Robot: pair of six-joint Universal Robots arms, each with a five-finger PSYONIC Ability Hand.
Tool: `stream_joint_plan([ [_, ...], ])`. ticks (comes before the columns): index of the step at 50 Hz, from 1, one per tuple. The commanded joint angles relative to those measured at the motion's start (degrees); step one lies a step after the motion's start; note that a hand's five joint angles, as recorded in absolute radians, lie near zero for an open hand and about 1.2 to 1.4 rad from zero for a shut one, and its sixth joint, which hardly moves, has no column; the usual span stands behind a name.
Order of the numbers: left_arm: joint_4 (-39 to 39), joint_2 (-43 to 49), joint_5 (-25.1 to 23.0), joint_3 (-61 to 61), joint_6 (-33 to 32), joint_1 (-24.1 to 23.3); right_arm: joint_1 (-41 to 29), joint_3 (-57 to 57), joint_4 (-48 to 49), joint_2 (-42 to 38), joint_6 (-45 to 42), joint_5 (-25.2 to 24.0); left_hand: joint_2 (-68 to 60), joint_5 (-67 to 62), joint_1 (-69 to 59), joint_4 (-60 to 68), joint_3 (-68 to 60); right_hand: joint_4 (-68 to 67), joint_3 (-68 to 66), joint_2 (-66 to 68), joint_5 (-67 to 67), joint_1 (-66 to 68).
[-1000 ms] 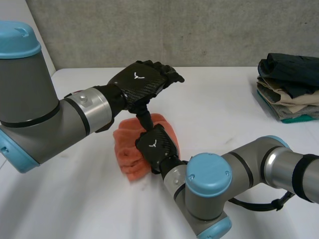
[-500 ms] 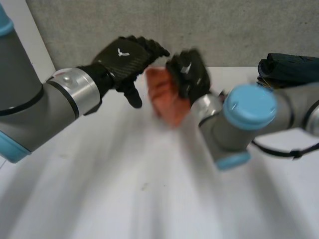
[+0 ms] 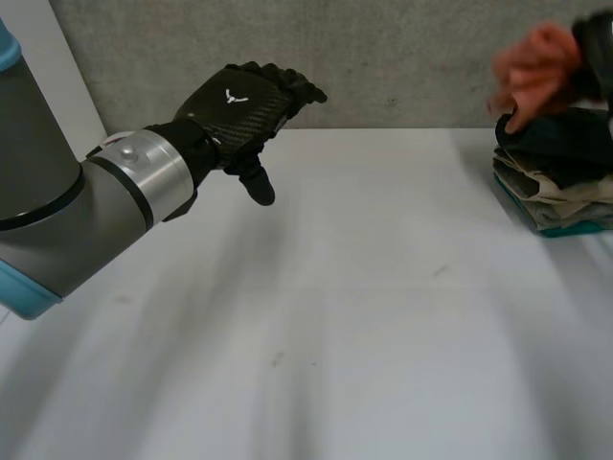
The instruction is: Fold the laundry.
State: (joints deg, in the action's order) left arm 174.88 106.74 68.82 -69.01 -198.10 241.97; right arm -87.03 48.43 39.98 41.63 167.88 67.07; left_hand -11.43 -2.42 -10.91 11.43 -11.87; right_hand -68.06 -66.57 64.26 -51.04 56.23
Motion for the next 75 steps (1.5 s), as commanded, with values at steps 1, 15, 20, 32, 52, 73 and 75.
stream_joint_plan([
  [1,0.1,0.0,-0.2,-1.0,0.0,-2.1,9.7,5.8,1.1,-6.4,3.9,-11.4,0.4,1.4,-0.1,-0.4,0.8,-11.9,-13.4,15.7,-19.0,23.8],
  [15,0.2,-0.1,-0.3,-1.6,-0.1,-4.0,14.6,13.7,6.4,2.3,5.4,-16.8,0.4,1.4,-0.1,-0.4,0.8,-11.9,-13.4,15.7,-19.0,23.8],
  [20,0.2,-0.3,-0.2,-1.6,-0.3,-4.1,14.7,12.2,7.9,4.5,7.6,-14.7,0.4,1.4,-0.1,-0.4,0.8,-11.9,-13.4,15.7,-19.0,23.8],
  [32,0.5,-0.7,-0.3,-1.7,0.1,-4.9,15.0,13.7,9.2,-0.3,4.3,-10.4,0.4,1.4,-0.1,-0.4,0.8,-11.9,-13.4,15.7,-19.0,23.8],
  [52,1.5,-2.7,-0.6,-2.6,0.0,-7.1,15.1,19.5,-1.1,6.7,0.2,-9.8,0.7,1.7,0.2,-0.7,1.2,54.7,53.2,-50.9,47.7,-42.9],
  [73,2.9,-7.2,-0.5,-5.0,0.2,-6.9,22.8,16.8,-30.9,28.6,-17.0,4.6,0.9,1.9,0.4,-0.9,1.3,58.1,56.6,-54.3,51.0,-46.2],
  [75,3.5,-8.3,-0.3,-4.8,0.4,-6.8,20.4,17.5,-29.9,30.6,-16.2,7.1,0.9,1.9,0.4,-0.9,1.3,58.1,56.6,-54.3,51.0,-46.2],
])
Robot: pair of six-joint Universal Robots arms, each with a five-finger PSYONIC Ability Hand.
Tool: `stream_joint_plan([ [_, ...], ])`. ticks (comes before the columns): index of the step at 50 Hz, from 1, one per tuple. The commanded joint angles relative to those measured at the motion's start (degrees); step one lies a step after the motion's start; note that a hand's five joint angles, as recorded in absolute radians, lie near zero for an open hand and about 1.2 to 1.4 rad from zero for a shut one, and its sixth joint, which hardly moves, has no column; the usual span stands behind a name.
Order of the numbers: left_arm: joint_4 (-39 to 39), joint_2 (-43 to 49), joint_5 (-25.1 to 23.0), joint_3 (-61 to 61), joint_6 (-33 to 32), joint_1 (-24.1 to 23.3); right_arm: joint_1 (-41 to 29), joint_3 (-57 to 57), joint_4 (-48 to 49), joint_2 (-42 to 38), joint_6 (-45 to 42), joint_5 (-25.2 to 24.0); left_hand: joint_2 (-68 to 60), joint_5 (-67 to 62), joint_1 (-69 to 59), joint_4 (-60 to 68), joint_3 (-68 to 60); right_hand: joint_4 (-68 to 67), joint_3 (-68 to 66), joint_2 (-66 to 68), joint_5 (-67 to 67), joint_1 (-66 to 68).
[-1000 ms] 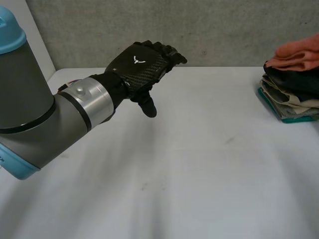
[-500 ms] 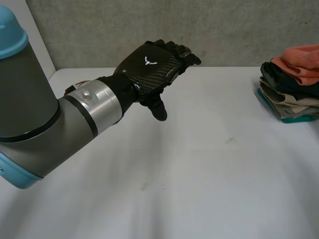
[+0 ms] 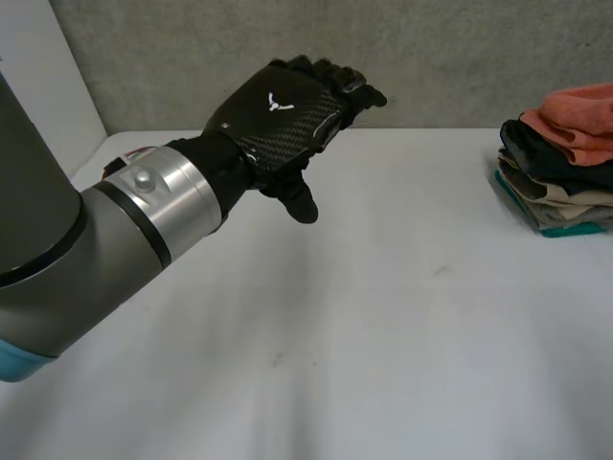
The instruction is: Fold the laundry.
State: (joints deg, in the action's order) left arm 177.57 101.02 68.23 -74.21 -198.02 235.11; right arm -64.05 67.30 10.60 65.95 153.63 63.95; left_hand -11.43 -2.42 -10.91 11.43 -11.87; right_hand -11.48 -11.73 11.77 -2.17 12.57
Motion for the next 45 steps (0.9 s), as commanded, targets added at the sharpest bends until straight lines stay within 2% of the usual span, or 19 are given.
stream_joint_plan([
  [1,0.9,-3.1,0.4,0.4,0.6,0.2,-4.0,-1.1,-0.1,7.0,-1.5,10.4,0.9,1.9,0.4,-0.9,1.3,1.5,1.7,-1.8,2.2,-2.6],
  [3,1.3,-4.5,0.7,0.4,1.9,0.4,-10.7,0.9,1.3,10.2,1.6,10.5,0.9,1.9,0.4,-0.9,1.3,1.5,1.7,-1.8,2.2,-2.6],
  [9,1.7,-7.9,2.1,0.0,7.1,3.3,-20.8,11.5,6.5,17.5,10.8,10.1,0.5,1.5,0.0,-0.5,1.0,1.5,1.7,-1.8,2.2,-2.6],
  [14,1.5,-10.5,8.6,-1.6,11.4,8.9,-25.8,22.1,9.1,22.6,17.4,10.0,0.0,1.0,-0.5,0.0,0.5,1.5,1.7,-1.8,2.2,-2.6],
  [18,1.2,-12.4,15.9,-5.7,13.2,13.1,-28.8,27.2,8.5,23.1,19.9,10.8,0.4,1.4,-0.2,-0.4,0.8,1.5,1.7,-1.8,2.2,-2.6],
  [22,1.5,-13.5,20.0,-10.4,12.8,14.3,-31.2,30.2,7.3,23.3,20.1,10.8,0.4,1.4,-0.1,-0.4,0.8,1.5,1.7,-1.8,2.2,-2.6],
  [35,1.9,-16.5,21.0,-17.9,13.3,14.2,-33.2,31.6,5.1,23.3,20.0,15.0,0.7,1.7,0.2,-0.7,1.2,1.5,1.7,-1.8,2.2,-2.6],
  [45,4.6,-17.4,21.0,-19.5,13.6,14.4,-35.2,36.3,8.6,25.9,19.3,17.3,1.4,2.4,0.9,-1.4,1.8,1.5,1.7,-1.8,2.2,-2.6],
])
